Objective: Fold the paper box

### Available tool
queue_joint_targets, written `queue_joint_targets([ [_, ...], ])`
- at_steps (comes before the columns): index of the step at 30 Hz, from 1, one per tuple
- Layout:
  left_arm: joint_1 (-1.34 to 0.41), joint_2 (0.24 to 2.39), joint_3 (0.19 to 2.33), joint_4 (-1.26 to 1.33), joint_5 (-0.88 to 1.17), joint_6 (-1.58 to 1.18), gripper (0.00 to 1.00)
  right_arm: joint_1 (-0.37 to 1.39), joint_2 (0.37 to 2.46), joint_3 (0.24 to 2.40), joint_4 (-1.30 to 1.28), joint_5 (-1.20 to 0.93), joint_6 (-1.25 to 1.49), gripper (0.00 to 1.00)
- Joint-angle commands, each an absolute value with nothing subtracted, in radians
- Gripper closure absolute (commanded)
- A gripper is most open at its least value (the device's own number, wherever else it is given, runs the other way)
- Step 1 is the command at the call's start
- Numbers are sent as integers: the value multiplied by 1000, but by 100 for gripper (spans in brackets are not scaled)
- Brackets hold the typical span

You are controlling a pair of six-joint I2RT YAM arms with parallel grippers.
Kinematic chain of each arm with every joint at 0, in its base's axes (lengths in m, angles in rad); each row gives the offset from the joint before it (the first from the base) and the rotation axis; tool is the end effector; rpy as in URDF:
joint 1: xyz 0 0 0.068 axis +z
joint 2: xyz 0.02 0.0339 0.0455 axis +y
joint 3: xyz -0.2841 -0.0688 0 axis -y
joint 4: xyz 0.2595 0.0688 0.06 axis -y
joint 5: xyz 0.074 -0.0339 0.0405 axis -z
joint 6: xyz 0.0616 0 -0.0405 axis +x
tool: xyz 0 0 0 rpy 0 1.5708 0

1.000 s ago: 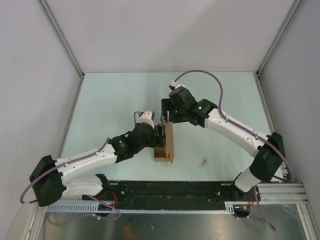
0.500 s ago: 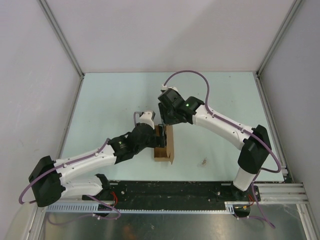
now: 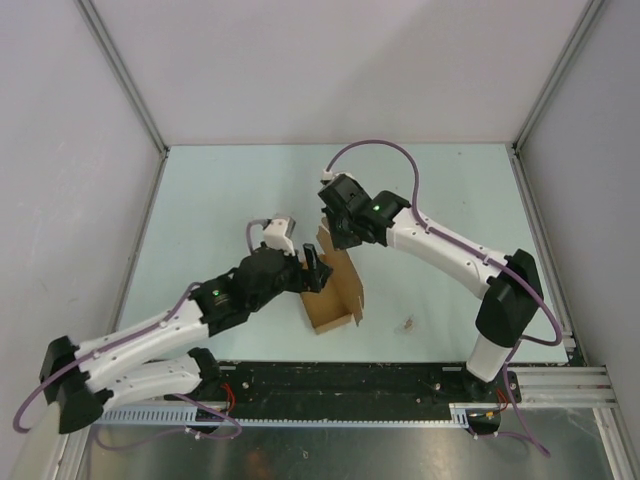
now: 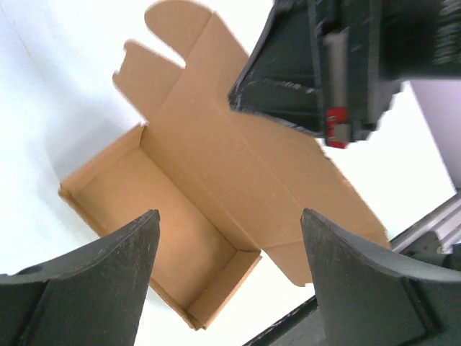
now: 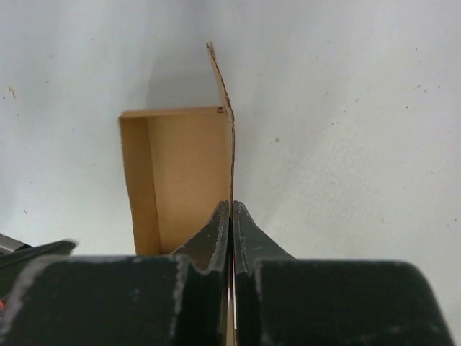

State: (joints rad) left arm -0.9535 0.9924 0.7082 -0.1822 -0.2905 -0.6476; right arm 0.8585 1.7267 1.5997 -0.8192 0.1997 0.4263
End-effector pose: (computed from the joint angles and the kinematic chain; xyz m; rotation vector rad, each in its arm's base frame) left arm 0.1588 -0.1932 0.2764 0.1318 2.0873 -0.7090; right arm 0.2757 0.3006 0.3118 -0.4592 2.4705 0.2844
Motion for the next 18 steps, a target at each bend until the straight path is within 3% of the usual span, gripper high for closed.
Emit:
queue_joint_targets([
  [1,-959,873,779,-239,-293,-609,16,825,1683,1654,-841,160,347,100],
  [10,-960,595,808,-367,-370,-603,17,827,1579,1623,-769,100,-96,100],
  [18,-960,529,830,-449,-387,-597,19,805,1488,1514,-684,-230,-535,100],
])
